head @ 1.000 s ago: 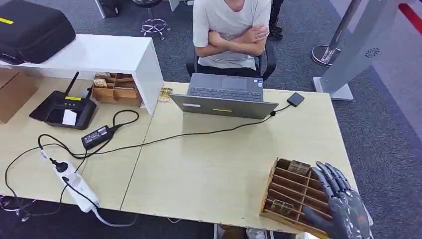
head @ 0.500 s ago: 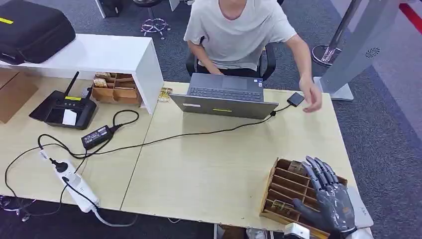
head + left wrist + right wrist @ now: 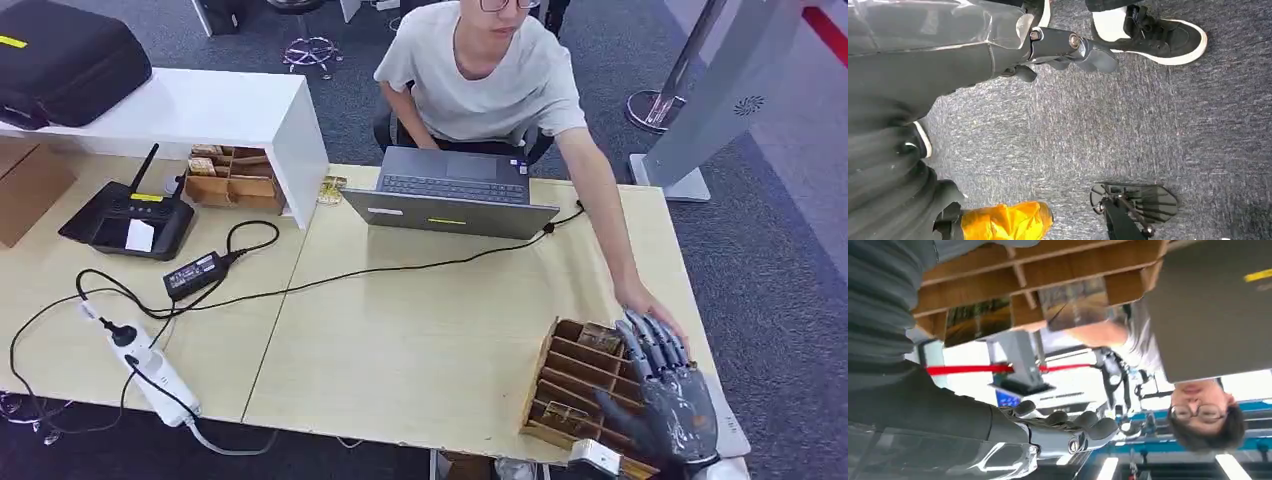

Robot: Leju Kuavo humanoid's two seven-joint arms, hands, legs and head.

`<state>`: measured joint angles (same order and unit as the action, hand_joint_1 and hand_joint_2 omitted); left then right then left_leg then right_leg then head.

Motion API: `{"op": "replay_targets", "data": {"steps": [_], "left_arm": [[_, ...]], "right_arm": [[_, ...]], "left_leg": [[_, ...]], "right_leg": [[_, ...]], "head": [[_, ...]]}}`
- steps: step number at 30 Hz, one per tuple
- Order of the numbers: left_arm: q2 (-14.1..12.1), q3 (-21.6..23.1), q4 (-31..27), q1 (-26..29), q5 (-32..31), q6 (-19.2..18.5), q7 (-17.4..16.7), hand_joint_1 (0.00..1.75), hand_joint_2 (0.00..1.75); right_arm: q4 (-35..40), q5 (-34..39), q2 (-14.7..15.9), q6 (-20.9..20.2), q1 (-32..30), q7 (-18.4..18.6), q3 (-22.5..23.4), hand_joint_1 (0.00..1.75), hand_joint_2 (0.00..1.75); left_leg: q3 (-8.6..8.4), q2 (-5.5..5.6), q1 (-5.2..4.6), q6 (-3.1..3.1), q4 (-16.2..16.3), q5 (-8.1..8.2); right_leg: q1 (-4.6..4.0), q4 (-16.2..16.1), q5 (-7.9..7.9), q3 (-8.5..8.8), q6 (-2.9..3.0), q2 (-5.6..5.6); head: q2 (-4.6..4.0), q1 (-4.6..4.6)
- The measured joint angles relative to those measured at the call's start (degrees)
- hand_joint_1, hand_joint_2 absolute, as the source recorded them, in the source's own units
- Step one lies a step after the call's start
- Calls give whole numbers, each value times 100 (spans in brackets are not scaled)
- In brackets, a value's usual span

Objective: Pass the card to the sensor for recognition and then transmit it.

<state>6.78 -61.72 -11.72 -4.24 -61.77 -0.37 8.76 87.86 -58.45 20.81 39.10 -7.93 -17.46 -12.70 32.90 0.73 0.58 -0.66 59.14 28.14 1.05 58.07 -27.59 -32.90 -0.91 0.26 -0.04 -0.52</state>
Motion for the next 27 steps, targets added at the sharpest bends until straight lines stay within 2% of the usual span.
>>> {"op": "replay_targets", "data": {"steps": [12,27], "left_arm": [[0,0,0,-1,-46,-4,-35,0,175],[2,2,0,0,-52,-4,-46,0,175]], "right_arm": [[-28,-264,-81,17,2,-85,690,0,175],[-37,-402,-170,17,-4,-148,850,0,175]], "left_leg": [[-1,0,0,0,0,0],[0,0,0,0,0,0]], "right_leg": [[0,0,0,0,0,0],[0,0,0,0,0,0]], "head": [[0,0],[0,0]]}}
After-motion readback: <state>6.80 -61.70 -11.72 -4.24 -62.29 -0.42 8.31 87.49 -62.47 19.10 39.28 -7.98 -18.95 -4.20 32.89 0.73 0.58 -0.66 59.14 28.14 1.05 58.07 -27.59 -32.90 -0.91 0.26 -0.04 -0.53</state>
